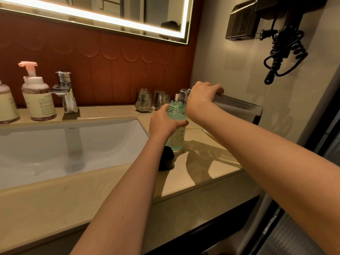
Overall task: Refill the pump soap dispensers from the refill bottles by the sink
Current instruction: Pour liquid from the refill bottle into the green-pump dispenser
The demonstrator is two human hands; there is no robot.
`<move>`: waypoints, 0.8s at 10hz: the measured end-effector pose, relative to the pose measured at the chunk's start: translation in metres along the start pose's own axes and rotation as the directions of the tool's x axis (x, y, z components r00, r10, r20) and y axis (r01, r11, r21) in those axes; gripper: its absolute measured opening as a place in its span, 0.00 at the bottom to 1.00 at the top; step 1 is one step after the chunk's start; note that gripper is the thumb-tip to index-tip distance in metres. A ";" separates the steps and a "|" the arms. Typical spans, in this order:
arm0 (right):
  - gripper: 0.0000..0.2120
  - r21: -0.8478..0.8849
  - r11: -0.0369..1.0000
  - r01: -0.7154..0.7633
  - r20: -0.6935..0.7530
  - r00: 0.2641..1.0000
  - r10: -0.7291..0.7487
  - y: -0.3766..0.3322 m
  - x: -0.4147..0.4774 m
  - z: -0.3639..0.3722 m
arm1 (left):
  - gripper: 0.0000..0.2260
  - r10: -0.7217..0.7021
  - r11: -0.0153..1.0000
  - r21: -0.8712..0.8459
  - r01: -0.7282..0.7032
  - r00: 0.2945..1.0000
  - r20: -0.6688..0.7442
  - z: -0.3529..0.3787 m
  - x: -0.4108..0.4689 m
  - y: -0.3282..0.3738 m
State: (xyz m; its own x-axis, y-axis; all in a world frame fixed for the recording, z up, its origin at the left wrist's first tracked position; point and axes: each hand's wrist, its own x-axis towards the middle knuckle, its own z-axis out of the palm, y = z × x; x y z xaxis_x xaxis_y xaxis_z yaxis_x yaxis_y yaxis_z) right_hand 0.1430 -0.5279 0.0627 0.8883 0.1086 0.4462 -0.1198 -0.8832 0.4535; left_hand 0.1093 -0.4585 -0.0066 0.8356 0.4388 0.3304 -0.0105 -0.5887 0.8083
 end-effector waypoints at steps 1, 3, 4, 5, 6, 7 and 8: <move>0.26 -0.003 1.000 0.001 -0.005 1.000 -0.001 0.000 0.000 0.000 | 0.39 -0.006 1.000 0.000 0.006 1.000 -0.001 0.000 0.000 0.000; 0.23 -0.025 1.000 0.006 -0.020 1.000 -0.006 0.000 0.000 0.000 | 0.39 -0.006 1.000 -0.001 0.006 1.000 -0.003 0.001 0.001 -0.001; 0.23 -0.020 1.000 0.009 -0.015 1.000 -0.010 0.000 0.001 0.000 | 0.39 -0.008 1.000 -0.002 0.008 1.000 -0.005 0.001 0.001 -0.001; 0.24 -0.026 1.000 0.006 -0.017 1.000 -0.007 0.000 0.001 0.000 | 0.39 -0.004 1.000 0.003 0.004 1.000 -0.002 0.001 0.001 -0.001; 0.24 -0.022 1.000 0.011 -0.018 1.000 -0.011 -0.001 0.002 0.001 | 0.39 0.001 1.000 0.003 -0.001 1.000 -0.003 0.001 0.001 -0.001; 0.25 -0.015 1.000 0.000 -0.018 1.000 -0.001 -0.001 0.003 0.001 | 0.39 -0.007 1.000 -0.004 0.007 1.000 0.001 0.001 0.002 -0.001; 0.23 -0.019 1.000 -0.001 -0.024 1.000 0.001 -0.003 0.003 0.003 | 0.39 -0.011 1.000 -0.006 0.011 1.000 0.001 0.002 0.002 -0.002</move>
State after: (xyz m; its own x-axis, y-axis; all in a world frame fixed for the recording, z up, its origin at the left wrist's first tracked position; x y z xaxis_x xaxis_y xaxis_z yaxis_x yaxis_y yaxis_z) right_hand 0.1476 -0.5264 0.0607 0.8774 0.1187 0.4648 -0.1294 -0.8744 0.4676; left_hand 0.1120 -0.4578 -0.0080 0.8365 0.4443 0.3207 -0.0044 -0.5798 0.8148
